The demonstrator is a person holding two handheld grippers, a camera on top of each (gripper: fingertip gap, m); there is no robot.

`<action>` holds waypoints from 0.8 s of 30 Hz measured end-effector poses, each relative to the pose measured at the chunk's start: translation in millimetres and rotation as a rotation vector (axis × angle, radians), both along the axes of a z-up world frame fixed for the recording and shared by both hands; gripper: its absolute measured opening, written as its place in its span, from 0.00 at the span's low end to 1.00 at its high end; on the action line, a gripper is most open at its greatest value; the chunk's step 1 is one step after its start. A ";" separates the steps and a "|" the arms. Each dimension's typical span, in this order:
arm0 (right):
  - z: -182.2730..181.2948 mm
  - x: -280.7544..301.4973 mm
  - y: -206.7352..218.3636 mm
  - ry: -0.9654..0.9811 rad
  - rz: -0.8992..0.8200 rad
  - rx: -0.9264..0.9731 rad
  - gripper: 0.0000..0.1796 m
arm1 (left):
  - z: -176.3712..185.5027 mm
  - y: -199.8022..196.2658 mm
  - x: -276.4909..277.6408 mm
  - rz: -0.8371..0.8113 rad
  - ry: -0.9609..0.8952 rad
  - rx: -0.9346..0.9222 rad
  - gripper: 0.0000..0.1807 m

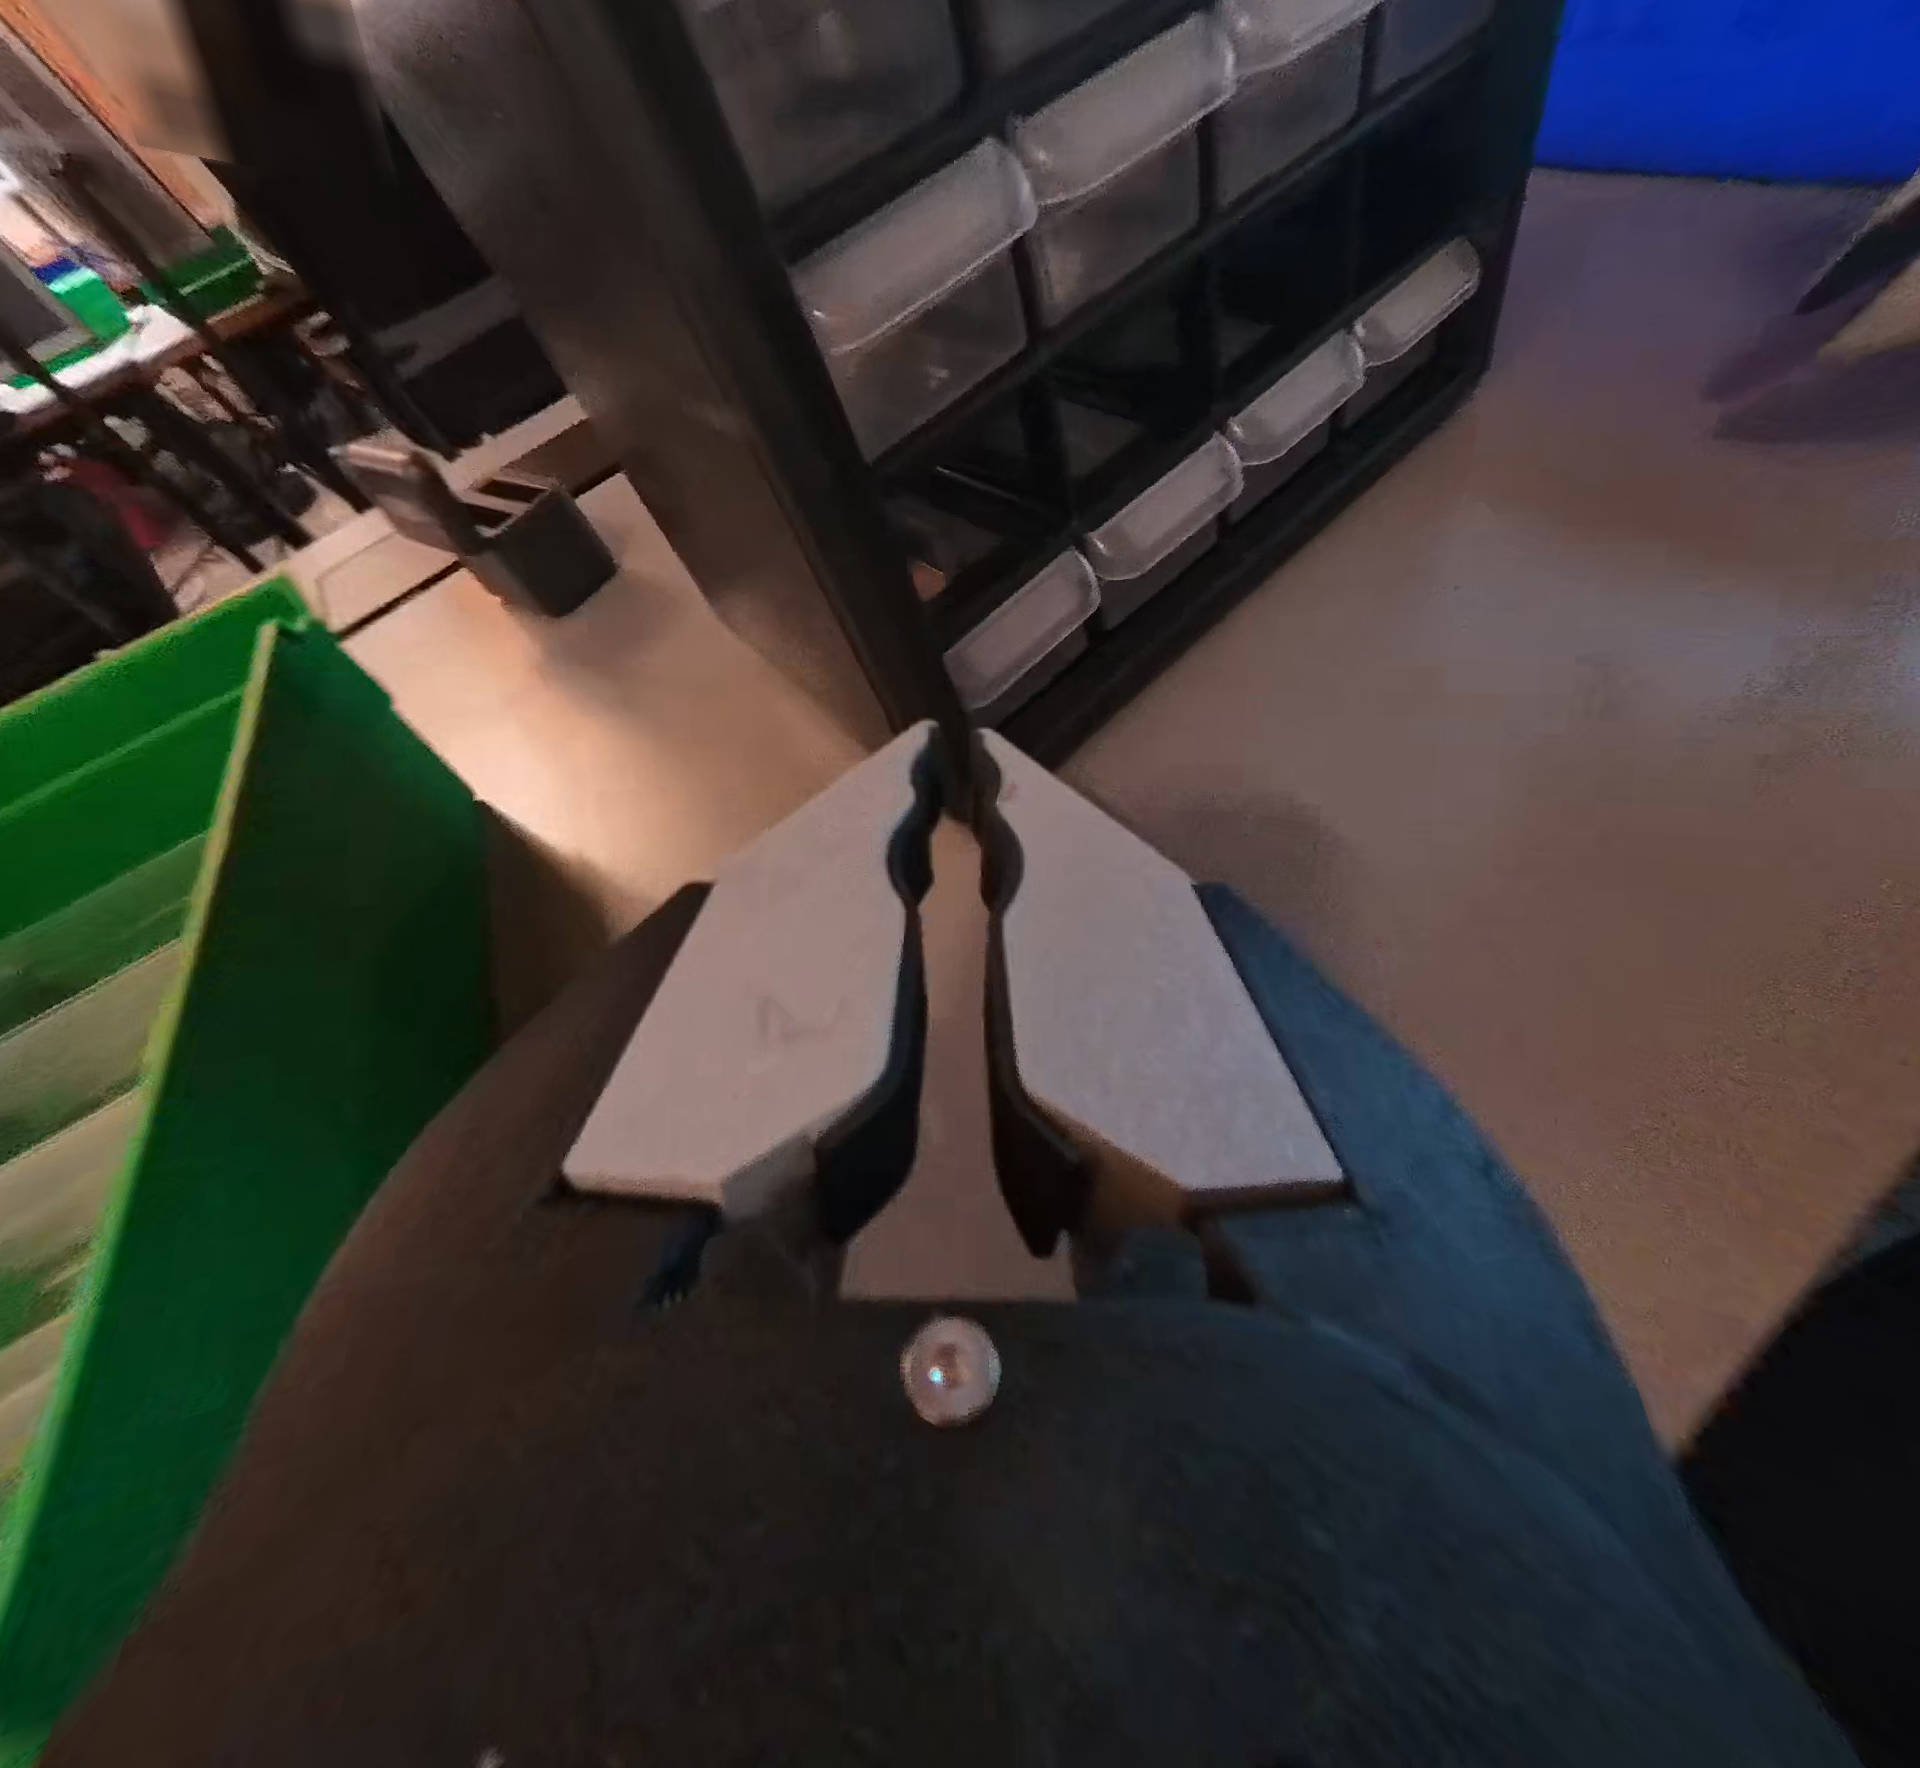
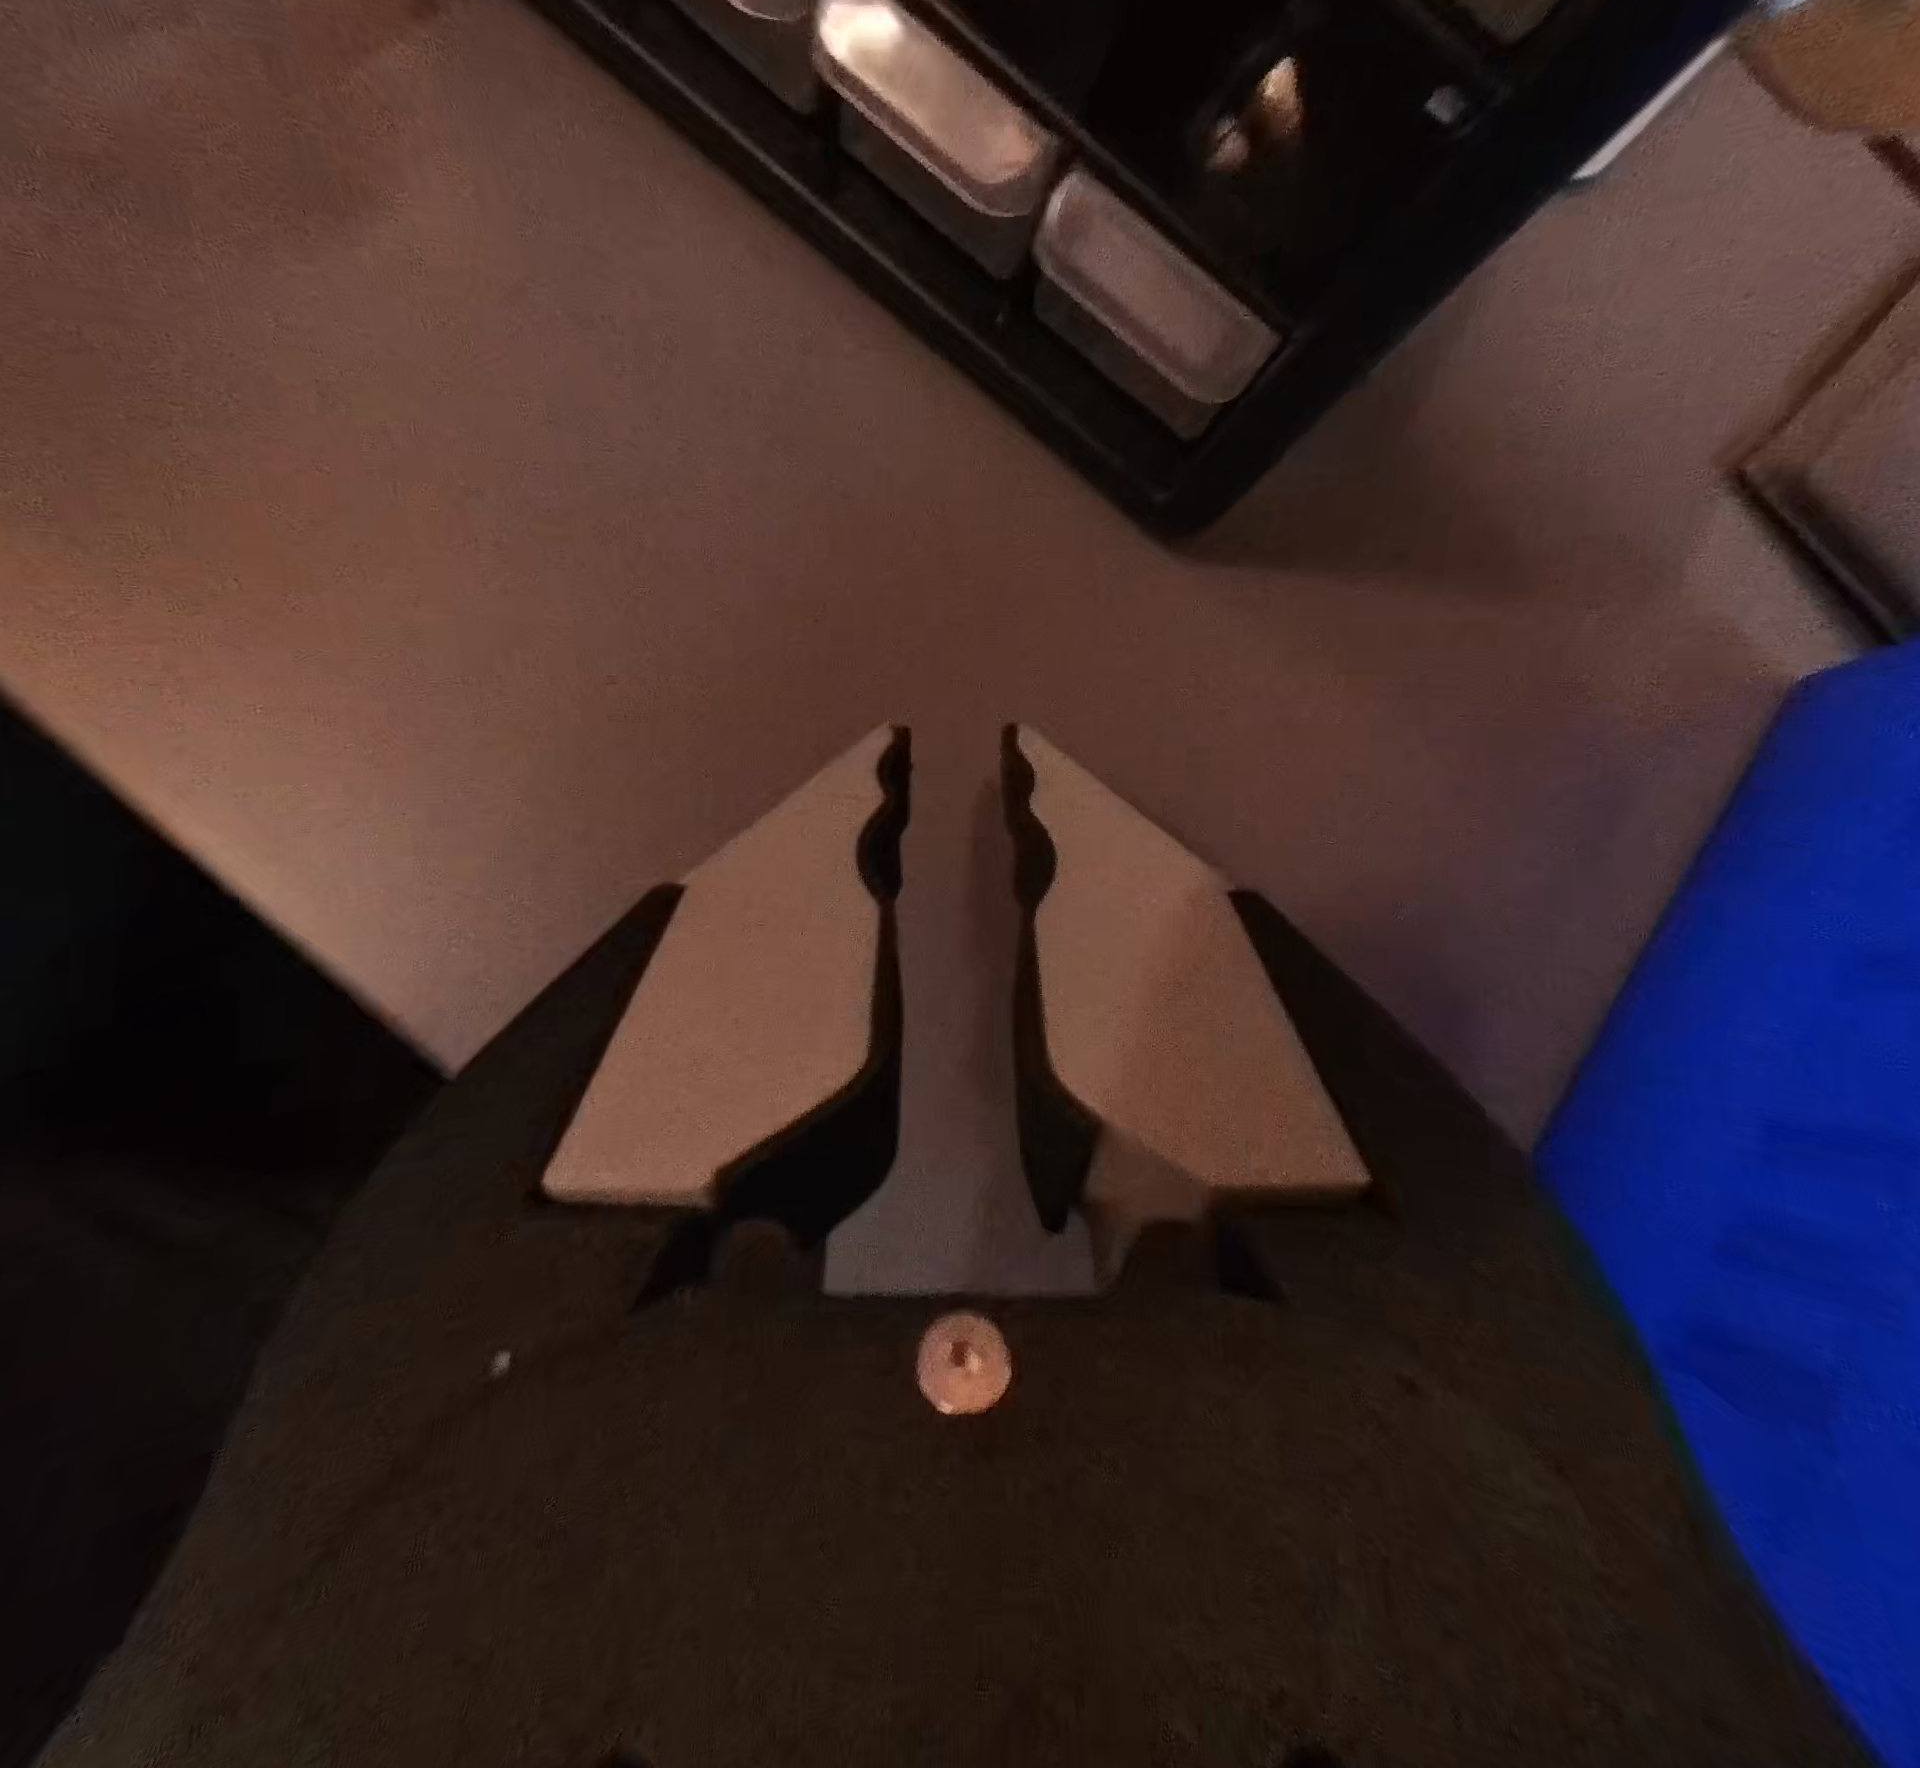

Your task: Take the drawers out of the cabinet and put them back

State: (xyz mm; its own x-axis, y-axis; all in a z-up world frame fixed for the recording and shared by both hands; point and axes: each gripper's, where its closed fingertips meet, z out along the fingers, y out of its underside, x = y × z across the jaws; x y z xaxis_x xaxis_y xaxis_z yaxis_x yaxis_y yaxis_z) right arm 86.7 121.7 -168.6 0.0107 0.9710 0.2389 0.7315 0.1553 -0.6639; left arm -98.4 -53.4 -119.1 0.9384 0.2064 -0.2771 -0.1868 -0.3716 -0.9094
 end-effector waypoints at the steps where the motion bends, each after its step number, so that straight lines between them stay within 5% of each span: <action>1: -4.1 -6.3 13.1 -0.001 -0.015 0.037 0.07 | -5.5 9.1 -2.9 -0.025 -0.019 -0.016 0.01; 11: -33.9 -57.2 84.2 0.024 -0.015 0.057 0.13 | -59.5 63.1 -2.4 -0.276 -0.070 -0.243 0.00; 18: -34.1 -63.7 77.3 0.057 0.013 0.103 0.12 | -54.1 67.0 -20.9 -0.203 0.040 -0.265 0.01; 24: -23.3 -57.5 89.9 0.103 -0.072 0.193 0.14 | -39.8 55.7 12.1 -0.235 0.073 -0.217 0.12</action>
